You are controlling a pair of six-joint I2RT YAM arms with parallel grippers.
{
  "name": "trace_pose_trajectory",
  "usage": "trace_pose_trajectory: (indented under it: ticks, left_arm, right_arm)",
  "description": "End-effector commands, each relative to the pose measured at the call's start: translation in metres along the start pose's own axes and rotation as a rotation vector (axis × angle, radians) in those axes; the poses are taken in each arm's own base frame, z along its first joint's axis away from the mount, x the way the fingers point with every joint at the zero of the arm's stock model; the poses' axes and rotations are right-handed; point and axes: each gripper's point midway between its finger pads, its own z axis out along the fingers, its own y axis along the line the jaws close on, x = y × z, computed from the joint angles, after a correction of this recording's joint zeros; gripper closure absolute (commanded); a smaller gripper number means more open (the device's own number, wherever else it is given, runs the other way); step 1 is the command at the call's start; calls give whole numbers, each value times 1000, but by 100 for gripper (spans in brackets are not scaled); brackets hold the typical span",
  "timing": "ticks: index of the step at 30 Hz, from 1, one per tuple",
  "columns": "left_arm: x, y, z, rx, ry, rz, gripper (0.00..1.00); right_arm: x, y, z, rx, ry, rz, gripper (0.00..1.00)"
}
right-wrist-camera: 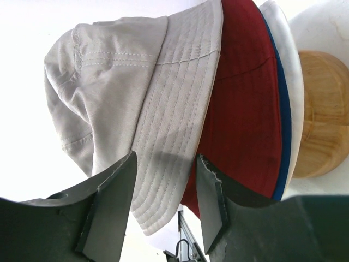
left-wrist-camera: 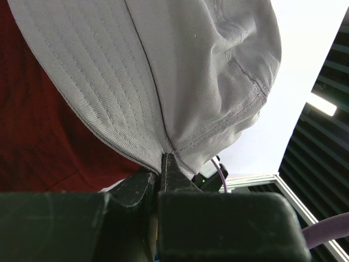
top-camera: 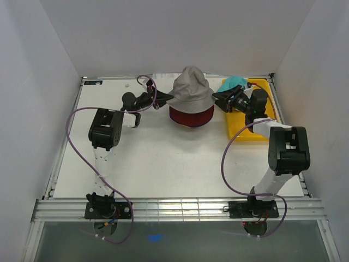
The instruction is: Stack the hats
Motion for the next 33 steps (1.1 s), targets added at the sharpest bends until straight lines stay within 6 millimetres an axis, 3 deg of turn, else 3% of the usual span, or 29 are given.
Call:
trace_pose_trajectory:
  ticks: [1, 7, 11, 18, 25, 33]
  left_arm:
    - [43, -59, -11, 185, 119, 392, 100]
    - [43, -53, -12, 176, 120, 381, 100]
    - [42, -50, -12, 171, 121, 376, 100]
    - [42, -46, -18, 152, 113, 372, 100]
    - [39, -40, -29, 126, 91, 360, 100]
    - [34, -30, -38, 93, 56, 324, 100]
  right_arm:
    - [-11, 19, 4, -64, -13, -48, 48]
    - [-11, 15, 7, -68, -1, -34, 53]
    - [-9, 11, 8, -68, 4, -22, 72]
    - [-8, 6, 9, -67, 12, -19, 90]
    - [-6, -4, 10, -45, 24, -21, 92]
    - [1, -36, 9, 45, 41, -35, 92]
